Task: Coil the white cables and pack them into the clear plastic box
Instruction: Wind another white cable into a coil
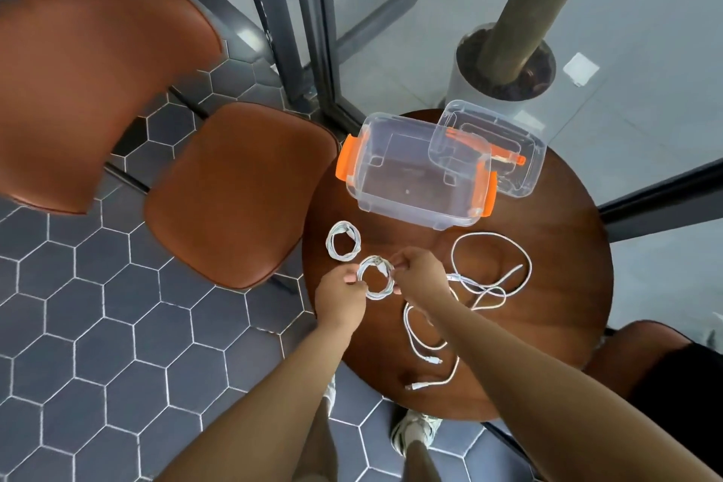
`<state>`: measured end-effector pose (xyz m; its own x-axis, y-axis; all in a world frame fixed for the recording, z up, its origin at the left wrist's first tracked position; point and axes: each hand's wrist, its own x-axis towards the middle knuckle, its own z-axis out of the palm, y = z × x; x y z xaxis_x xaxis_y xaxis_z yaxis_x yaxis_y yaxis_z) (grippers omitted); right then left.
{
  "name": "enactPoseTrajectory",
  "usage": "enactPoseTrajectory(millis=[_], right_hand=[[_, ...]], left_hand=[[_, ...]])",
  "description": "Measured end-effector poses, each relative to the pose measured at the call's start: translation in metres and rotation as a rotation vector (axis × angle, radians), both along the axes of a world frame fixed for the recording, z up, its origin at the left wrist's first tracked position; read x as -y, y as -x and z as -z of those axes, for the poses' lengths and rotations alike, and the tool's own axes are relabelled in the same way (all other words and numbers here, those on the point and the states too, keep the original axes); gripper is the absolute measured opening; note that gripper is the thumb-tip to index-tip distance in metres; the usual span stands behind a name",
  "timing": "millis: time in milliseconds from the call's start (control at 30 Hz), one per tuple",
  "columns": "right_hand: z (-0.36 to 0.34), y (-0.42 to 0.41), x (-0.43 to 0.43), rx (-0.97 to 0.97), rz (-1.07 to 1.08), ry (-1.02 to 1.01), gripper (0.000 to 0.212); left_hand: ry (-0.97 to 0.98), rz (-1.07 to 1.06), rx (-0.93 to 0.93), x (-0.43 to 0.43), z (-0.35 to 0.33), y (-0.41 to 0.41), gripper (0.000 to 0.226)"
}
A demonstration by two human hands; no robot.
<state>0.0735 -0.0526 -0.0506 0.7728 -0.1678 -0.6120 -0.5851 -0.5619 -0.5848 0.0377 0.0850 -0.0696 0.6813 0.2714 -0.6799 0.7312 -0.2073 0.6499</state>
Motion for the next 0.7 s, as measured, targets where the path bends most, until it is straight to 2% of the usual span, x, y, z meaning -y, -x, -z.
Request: enactPoseTrajectory(millis=[133,267,333,533,700], right_hand=[[0.014,-0.012,0.002,0.015,-0.001,0.063,0.021],[0.029,-0.023,0.005,0.022,0.017,0.088,0.015],[0.034,-0.027,0.005,0.049,-0.001,0.118,0.013],[0.043,-0.032,0.005,0.078,0.020,0.131,0.020],[0.042,-0.028,0.009,0.073,0.095,0.058,0.027]], left_hand=[[0.048,0.031,-0.010,0.011,-0.005,-0.012,0.033],[0.074,0.057,-0.023,0.023,-0.010,-0.025,0.051],[0.093,0.028,-0.013,0.028,-0.009,-0.027,0.053],[0.150,-0.024,0.036,0.037,-0.004,-0.023,0.047],[0.071,0.102,0.080,0.039,-0.007,-0.016,0.051]])
